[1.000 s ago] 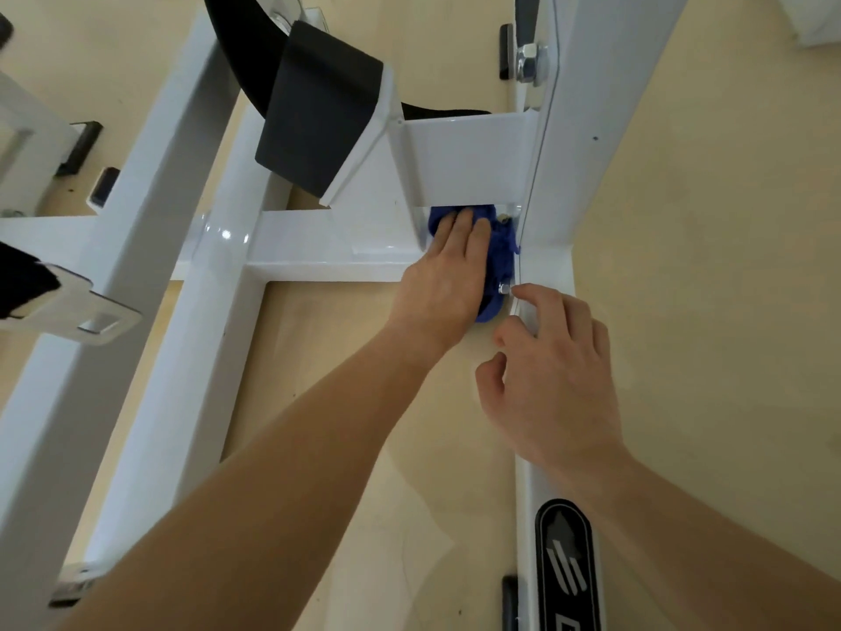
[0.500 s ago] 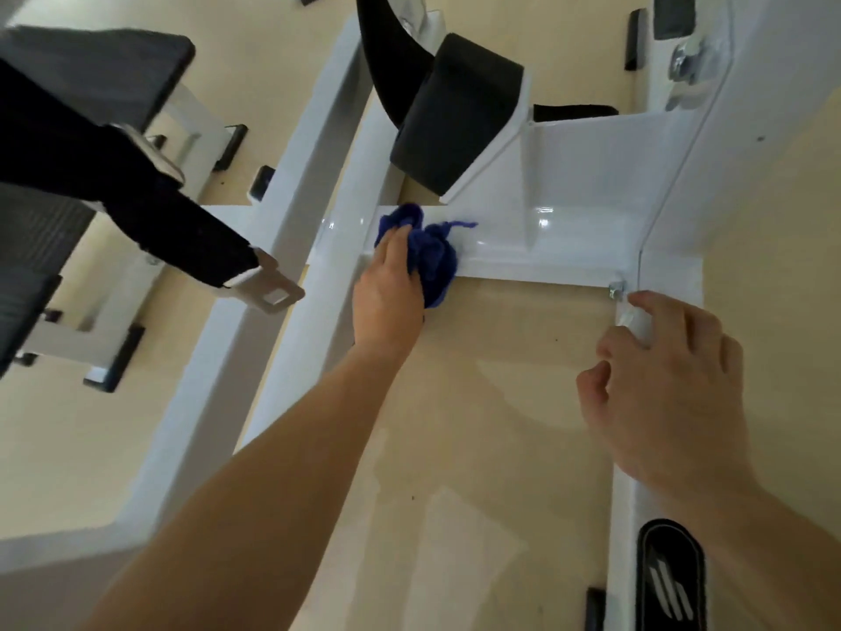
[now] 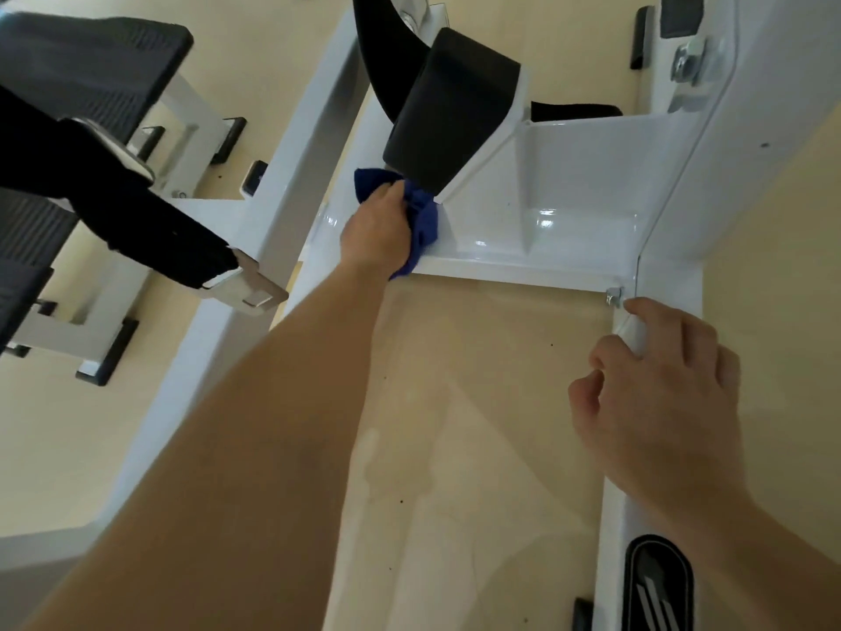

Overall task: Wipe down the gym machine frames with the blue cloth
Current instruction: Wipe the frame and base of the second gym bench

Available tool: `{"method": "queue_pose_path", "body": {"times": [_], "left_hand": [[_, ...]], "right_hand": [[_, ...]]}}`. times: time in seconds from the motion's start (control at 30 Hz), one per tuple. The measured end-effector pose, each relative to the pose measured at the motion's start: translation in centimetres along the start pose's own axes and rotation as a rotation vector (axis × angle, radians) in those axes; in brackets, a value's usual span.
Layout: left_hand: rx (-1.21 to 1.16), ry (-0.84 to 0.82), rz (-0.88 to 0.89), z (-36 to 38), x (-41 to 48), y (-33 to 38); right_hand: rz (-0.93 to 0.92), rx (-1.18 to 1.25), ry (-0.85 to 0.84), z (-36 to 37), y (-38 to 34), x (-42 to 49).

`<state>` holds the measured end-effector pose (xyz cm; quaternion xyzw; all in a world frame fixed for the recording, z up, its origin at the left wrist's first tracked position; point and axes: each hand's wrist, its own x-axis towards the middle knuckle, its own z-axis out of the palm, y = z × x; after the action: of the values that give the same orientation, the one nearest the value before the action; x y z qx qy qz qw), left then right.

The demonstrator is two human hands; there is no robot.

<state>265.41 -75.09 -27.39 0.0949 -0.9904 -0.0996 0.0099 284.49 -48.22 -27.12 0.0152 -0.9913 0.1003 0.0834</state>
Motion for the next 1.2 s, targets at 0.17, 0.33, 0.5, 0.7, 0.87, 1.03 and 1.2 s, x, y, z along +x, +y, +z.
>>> {"method": "queue_pose_path", "body": {"times": [0.17, 0.33, 0.5, 0.7, 0.87, 1.03, 1.2], "left_hand": [[0.284, 0.035, 0.307, 1.5, -4.3, -0.6], [0.103, 0.020, 0.139, 1.2, -3.6, -2.9], [-0.040, 0.122, 0.027, 2.9, -5.9, -1.3], [0.033, 0.119, 0.181, 2.5, -7.6, -1.8], [0.027, 0.099, 0.152, 1.6, -7.5, -1.2], [-0.068, 0.145, 0.119, 1.6, -7.3, -1.9], [-0.067, 0.290, -0.106, 1.3, -7.4, -3.5]], "right_hand": [[-0.005, 0.020, -0.010, -0.2, 0.0, 0.0], [-0.004, 0.001, -0.017, -0.2, 0.0, 0.0], [-0.007, -0.011, -0.030, -0.2, 0.1, 0.0], [-0.014, -0.013, -0.052, -0.3, 0.1, 0.0], [0.000, -0.005, -0.050, -0.3, 0.0, 0.0], [0.002, 0.002, -0.032, -0.2, 0.1, 0.0], [0.008, 0.004, -0.052, -0.4, 0.0, 0.0]]}}
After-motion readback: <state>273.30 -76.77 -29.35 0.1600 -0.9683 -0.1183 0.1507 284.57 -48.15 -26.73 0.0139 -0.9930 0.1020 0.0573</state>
